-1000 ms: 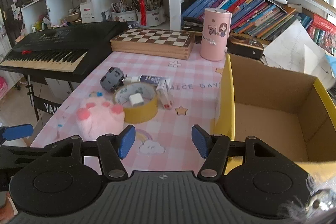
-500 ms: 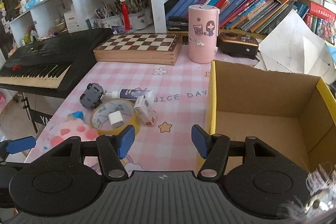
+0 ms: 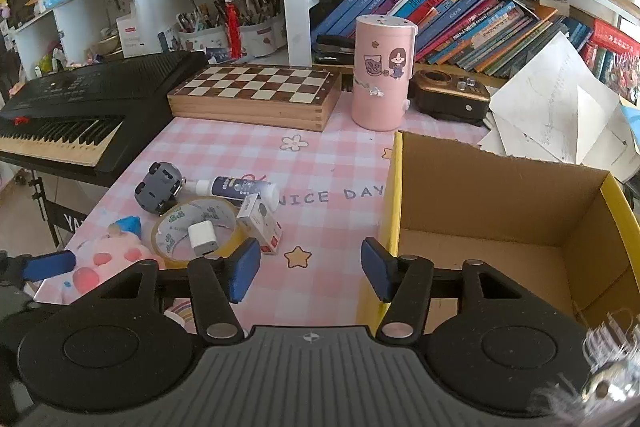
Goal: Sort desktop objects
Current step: 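Close the left tool on the pink pig plush while the right tool approaches the tape roll, then grasp the yellow tape roll with the right tool while the left tool holds the plush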
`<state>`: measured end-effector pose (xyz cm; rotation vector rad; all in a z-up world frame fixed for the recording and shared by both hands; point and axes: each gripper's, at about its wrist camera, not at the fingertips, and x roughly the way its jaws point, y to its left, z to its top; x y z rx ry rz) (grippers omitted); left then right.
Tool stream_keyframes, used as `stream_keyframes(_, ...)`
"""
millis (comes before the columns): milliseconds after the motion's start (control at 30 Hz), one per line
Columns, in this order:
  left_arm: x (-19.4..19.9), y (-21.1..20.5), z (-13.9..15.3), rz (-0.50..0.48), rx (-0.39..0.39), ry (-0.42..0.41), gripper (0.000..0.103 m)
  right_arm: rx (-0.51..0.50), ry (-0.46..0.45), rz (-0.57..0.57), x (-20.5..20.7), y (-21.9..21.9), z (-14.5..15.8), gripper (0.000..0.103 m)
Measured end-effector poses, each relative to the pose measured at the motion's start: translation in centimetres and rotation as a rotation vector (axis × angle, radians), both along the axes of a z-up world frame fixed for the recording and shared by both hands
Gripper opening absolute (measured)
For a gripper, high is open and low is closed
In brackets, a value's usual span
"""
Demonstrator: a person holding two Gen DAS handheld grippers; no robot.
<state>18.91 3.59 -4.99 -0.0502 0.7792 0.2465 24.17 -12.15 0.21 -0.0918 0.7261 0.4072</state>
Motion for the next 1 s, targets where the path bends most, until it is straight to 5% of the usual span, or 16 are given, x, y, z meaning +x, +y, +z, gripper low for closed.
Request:
stream_keyframes(233,1.0,0.8,-1.9,0.024,0.021,0.045,0.101,-0.006,-0.004,0.025,0.3,0.8,0.0,0.065)
stream_keyframes(300,1.1,0.9,-2.2,0.012,0.022,0.048,0.087,-0.007,-0.003,0.039,0.3,1.1,-0.1,0.066)
stream_keyframes(433,0.3,1.6,-1.6,-0.010,-0.008,0.025,0.076,-0.002,-0.006,0.071,0.4,2.1,0.0,0.068)
stream_keyframes(700,-4.2,3.4,1.5,-0.030,-0.091,-0.058,0.076,0.012,0.048,0.121,1.3,5.0,-1.0,0.078)
stream_keyframes(1000,-6.4,6.7,1.8,0.136,-0.078,-0.029,0.076,-0.034,0.168,0.173,2.9,8.9,-4.5,0.088)
